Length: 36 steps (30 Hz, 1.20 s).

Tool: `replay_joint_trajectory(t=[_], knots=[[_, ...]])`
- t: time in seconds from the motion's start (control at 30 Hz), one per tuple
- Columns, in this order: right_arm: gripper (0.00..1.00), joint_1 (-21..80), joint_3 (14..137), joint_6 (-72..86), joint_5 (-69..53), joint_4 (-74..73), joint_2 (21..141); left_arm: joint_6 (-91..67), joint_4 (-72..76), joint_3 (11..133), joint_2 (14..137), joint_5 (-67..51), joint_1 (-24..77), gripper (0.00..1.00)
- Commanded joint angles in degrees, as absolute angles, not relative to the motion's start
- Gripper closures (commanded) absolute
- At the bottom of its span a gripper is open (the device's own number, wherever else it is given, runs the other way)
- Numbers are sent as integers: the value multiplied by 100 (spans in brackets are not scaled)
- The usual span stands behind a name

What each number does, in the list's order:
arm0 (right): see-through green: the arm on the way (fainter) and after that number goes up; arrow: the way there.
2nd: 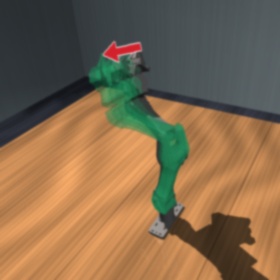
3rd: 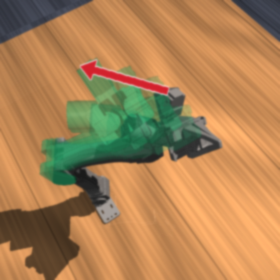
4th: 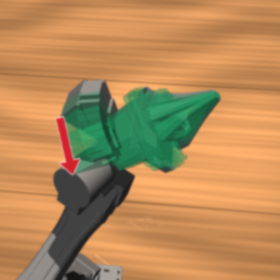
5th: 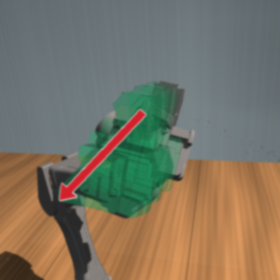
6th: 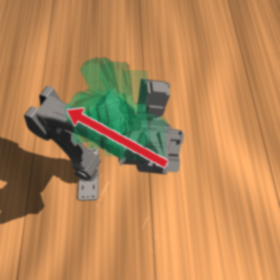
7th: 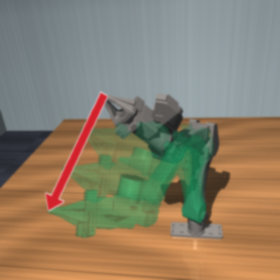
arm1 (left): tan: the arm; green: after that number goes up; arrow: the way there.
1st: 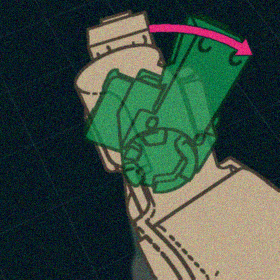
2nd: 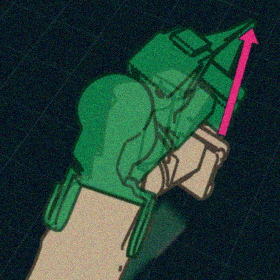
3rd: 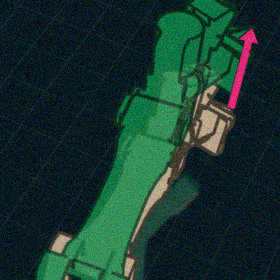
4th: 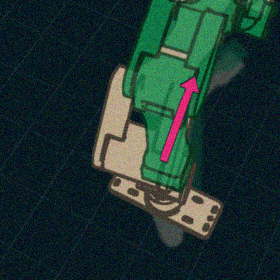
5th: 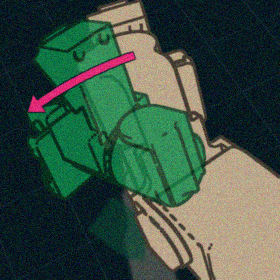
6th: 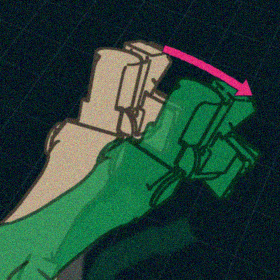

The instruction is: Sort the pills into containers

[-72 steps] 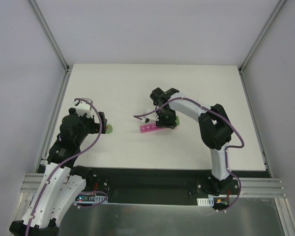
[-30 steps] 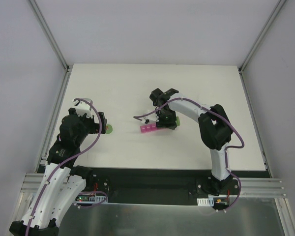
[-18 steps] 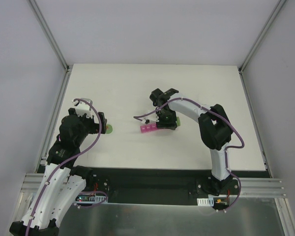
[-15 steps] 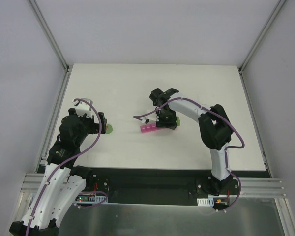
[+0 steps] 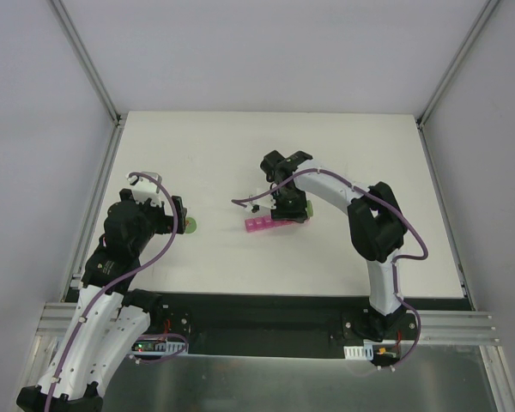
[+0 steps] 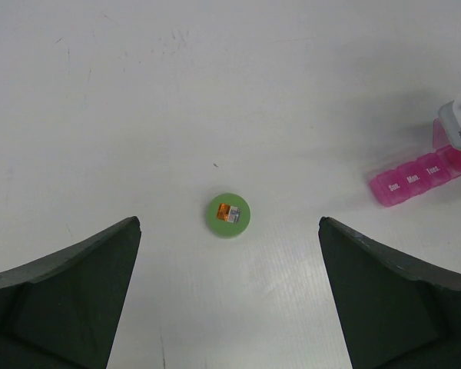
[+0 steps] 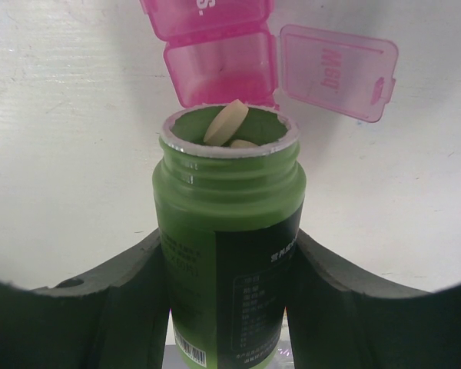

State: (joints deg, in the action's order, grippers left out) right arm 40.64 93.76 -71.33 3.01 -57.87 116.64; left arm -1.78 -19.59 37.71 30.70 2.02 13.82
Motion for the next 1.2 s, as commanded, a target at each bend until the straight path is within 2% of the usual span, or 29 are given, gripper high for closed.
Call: replay_joint_trajectory(t=[0.0,1.17], knots=[[90,4087,9475,-7075,404,-6029,11399,-53,-1854,3771,3015,229,1362,1],[90,4078,9527,-7058,624,-6091,11830,-53,-1854,3771,2997,229,1362,1]])
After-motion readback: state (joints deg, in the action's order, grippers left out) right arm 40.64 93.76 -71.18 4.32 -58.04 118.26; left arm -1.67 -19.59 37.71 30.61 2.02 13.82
